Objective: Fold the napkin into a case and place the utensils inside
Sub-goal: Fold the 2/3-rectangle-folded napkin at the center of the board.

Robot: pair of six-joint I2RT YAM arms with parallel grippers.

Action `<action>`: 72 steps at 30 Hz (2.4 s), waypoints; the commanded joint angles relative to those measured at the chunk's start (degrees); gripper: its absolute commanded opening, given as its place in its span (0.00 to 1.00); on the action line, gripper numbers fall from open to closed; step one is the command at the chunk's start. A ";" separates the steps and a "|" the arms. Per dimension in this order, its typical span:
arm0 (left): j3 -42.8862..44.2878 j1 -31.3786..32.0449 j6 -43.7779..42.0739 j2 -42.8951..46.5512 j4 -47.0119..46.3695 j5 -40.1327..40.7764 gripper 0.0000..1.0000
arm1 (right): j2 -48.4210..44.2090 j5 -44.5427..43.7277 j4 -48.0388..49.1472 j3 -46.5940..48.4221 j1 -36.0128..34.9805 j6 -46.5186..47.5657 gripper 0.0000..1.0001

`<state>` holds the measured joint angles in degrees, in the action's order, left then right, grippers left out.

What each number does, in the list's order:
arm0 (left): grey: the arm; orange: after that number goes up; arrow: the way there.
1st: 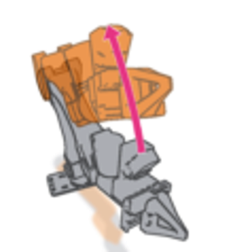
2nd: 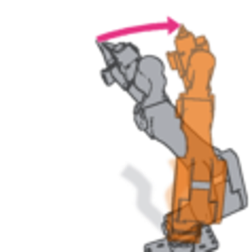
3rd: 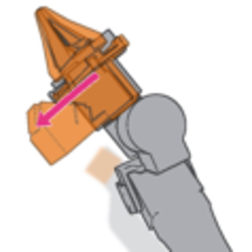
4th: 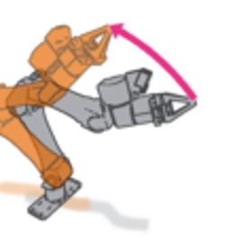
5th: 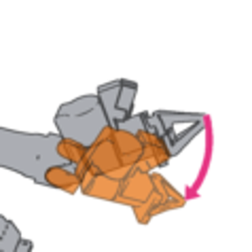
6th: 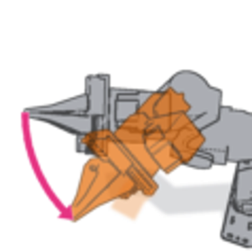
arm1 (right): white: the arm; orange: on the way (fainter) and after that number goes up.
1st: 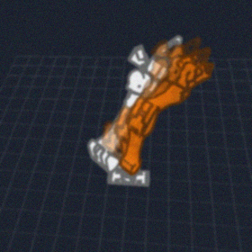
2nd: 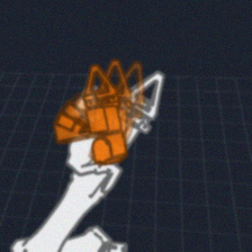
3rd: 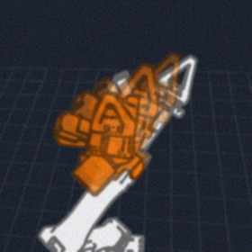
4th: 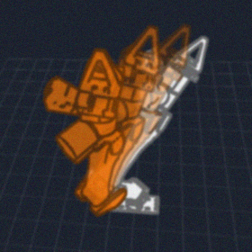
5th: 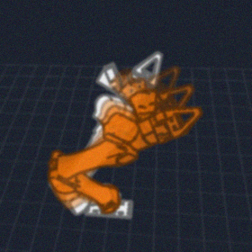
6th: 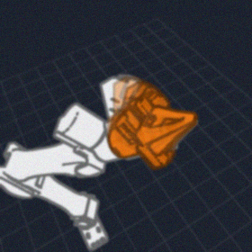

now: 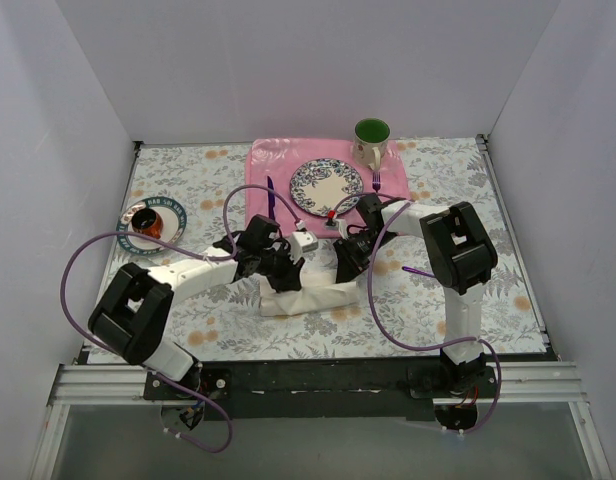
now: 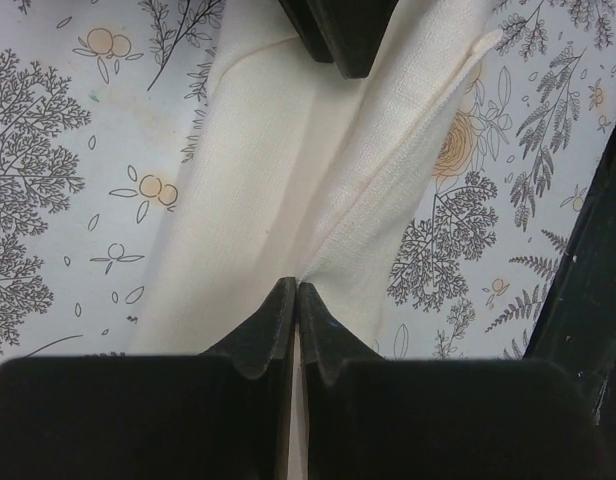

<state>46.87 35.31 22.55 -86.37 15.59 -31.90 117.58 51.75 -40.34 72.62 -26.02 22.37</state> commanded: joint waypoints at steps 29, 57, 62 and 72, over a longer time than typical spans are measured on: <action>4.28 -3.67 -1.63 -6.71 -2.94 -2.81 0.00 | 0.02 -5.43 -1.50 3.93 0.53 0.92 0.31; 9.99 -6.83 -1.63 -16.20 -1.97 -6.68 0.00 | -3.75 -9.73 -7.38 8.15 1.06 3.29 0.32; 10.87 -6.92 -2.50 -17.52 -0.13 -7.30 0.00 | -9.47 -9.56 -11.07 10.08 3.52 3.38 0.37; 14.65 -7.10 -2.86 -21.47 3.39 -7.74 0.00 | -17.38 -0.51 -10.73 7.98 1.69 0.13 0.43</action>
<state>59.57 28.53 21.15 -105.78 16.67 -40.25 101.71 46.48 -50.39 80.97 -20.88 24.03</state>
